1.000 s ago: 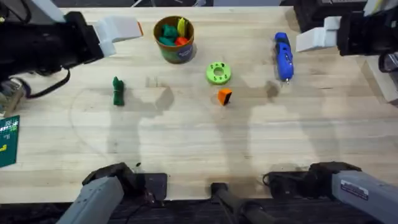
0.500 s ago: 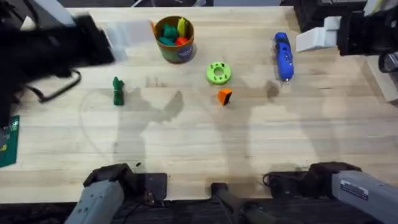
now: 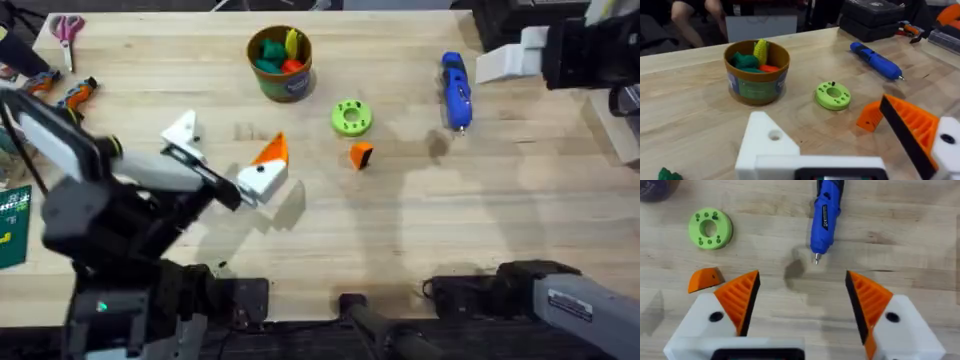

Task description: Pick up the gripper from the table and insert it into the empty holder that is missing its gripper. Then pick up a screw, insert it into the mounting hole, and use the screwdriver to tighten it. Finally, clean up the table by picking up the vegetable and placing it into the bucket.

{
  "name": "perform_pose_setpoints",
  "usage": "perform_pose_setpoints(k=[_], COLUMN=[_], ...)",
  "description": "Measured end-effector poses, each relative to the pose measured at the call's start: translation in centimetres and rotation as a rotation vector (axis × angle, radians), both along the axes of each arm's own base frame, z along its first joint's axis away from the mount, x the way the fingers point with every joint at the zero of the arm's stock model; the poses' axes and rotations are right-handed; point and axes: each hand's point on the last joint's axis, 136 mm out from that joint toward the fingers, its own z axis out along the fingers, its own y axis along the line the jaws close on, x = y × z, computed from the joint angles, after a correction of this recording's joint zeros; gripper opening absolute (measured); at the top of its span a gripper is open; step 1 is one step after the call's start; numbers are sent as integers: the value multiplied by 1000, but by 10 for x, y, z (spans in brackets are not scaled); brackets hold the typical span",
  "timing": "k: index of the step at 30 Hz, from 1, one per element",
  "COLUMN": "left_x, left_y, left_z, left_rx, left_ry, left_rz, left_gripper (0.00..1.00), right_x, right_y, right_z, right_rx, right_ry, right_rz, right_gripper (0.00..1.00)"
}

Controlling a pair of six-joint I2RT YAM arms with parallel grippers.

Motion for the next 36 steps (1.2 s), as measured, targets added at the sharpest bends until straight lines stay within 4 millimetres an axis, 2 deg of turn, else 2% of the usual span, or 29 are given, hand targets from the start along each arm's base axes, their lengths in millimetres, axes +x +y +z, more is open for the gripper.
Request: perform_pose_setpoints(k=[3, 8, 14, 22, 27, 34, 36], left_x=[-6, -5, -11, -31, -37, -41, -41], left_y=[-1, 3, -13, -42, -49, -53, -54], left_z=[-10, -22, -22, -22, -20, 3, -1], left_rx=[-16, -56, -47, -13, 23, 49, 46], left_ry=[-15, -23, -31, -65, -115, -256, -237], left_rz=[5, 42, -33, -215, -270, -303, -306], left_gripper=[985, 985, 985, 985, 985, 985, 985], right_x=[0, 0, 0, 0, 0, 0, 0], right_y=[0, 0, 0, 0, 0, 0, 0], right_z=[0, 0, 0, 0, 0, 0, 0], right_rx=[0, 0, 0, 0, 0, 0, 0], right_ry=[0, 0, 1, 0, 0, 0, 0], right_rz=[0, 0, 0, 0, 0, 0, 0], right_gripper=[991, 992, 991, 992, 992, 992, 992])
